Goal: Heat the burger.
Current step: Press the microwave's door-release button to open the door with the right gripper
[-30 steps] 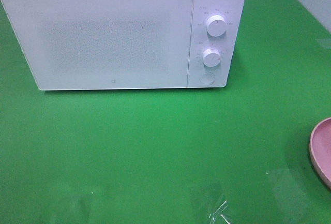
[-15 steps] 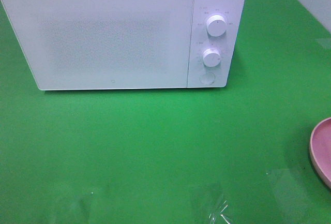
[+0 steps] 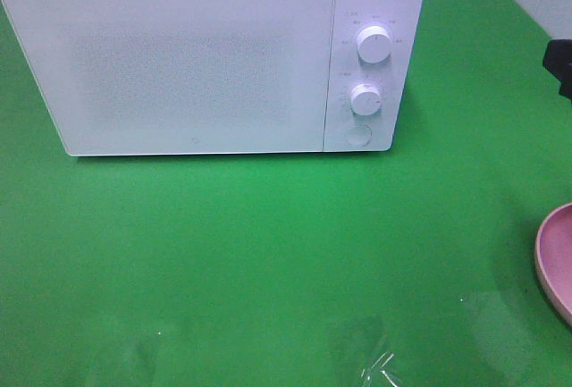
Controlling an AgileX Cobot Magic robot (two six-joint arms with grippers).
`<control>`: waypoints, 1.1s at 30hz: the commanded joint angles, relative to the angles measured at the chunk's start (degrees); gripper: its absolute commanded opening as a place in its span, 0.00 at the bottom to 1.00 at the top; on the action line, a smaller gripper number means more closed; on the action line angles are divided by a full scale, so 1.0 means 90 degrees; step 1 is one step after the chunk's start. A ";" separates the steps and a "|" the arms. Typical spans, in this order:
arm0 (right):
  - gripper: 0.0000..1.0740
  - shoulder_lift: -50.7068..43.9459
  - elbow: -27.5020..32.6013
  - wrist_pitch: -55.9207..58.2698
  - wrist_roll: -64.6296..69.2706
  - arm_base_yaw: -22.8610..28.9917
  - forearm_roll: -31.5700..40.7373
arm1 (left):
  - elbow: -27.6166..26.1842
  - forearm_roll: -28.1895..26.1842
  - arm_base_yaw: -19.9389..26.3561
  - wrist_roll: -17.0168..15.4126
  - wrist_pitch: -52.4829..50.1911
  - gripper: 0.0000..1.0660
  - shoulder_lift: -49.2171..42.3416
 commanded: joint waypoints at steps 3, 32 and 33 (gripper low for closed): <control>0.65 0.0700 0.0166 -0.1343 -0.0452 -0.0032 0.0344 | 0.0000 -0.0032 -0.0032 -0.0006 -0.0083 0.92 -0.0153; 0.70 0.3540 0.0560 -0.5379 -0.3298 0.3571 0.5195 | 0.0000 -0.0032 -0.0032 -0.0006 -0.0083 0.92 -0.0153; 0.70 0.3540 0.0560 -0.5379 -0.3298 0.3571 0.5195 | 0.0000 -0.0032 -0.0032 -0.0006 -0.0083 0.92 -0.0153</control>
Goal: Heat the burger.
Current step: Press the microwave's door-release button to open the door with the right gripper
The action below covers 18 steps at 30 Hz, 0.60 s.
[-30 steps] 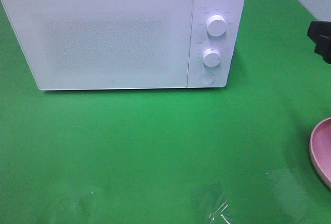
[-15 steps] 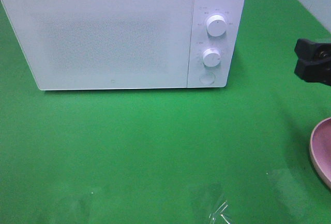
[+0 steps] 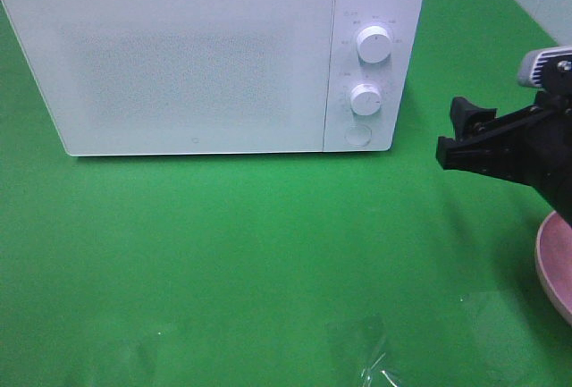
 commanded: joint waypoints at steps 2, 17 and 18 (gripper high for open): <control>0.70 0.0414 -0.0325 -0.0223 -0.0236 0.0446 0.0337 | 0.0000 -0.0032 -0.0032 -0.0006 -0.0083 0.92 -0.0153; 0.70 0.1604 -0.1369 -0.0159 -0.0325 0.1038 0.1159 | 0.0000 -0.0032 -0.0032 -0.0006 -0.0083 0.92 -0.0121; 0.70 0.1604 -0.1369 -0.0159 -0.0325 0.1038 0.1159 | 0.0000 -0.0032 -0.0032 -0.0006 -0.0083 0.92 -0.0121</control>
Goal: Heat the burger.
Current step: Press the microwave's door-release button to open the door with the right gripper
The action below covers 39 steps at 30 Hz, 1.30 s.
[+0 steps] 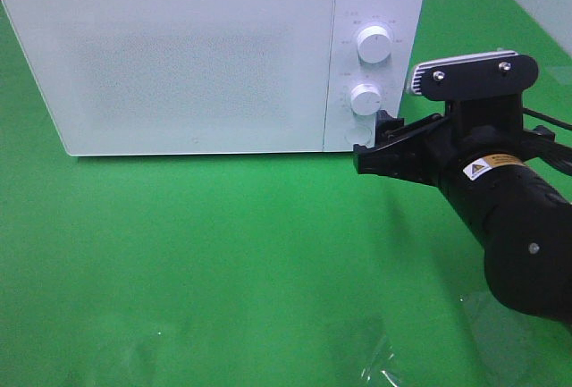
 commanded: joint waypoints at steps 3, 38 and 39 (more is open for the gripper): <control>0.70 0.0312 -0.0350 0.0000 -0.0032 0.0032 0.0045 | 0.0000 -0.0032 -0.0032 -0.0006 -0.0083 0.92 -0.0115; 0.10 0.0681 -0.0528 0.0255 0.8384 0.0032 -0.0299 | 0.0000 -0.0032 -0.0032 -0.0006 -0.0083 0.92 -0.0115; 0.05 0.0681 -0.0528 0.0344 0.8512 0.0032 -0.0306 | 0.0000 -0.0032 -0.0032 -0.0006 -0.0083 0.92 -0.0115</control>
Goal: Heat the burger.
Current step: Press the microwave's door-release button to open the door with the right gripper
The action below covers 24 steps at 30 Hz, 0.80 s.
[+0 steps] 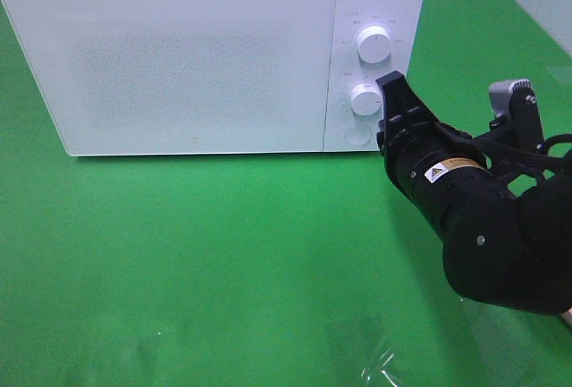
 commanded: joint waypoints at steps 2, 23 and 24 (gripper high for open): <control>0.00 -0.0006 -0.0070 0.0255 0.0427 0.0032 -0.0121 | 0.0000 -0.0032 -0.0032 -0.0006 -0.0083 0.92 -0.0115; 0.00 0.0153 -0.0293 0.1432 0.1865 -0.0770 -0.1248 | 0.0000 -0.0032 -0.0032 0.0000 -0.0083 0.92 -0.0115; 0.00 0.0280 -0.0350 0.1432 0.2107 -0.0898 -0.1464 | 0.0000 -0.0032 -0.0032 -0.0006 -0.0083 0.92 -0.0115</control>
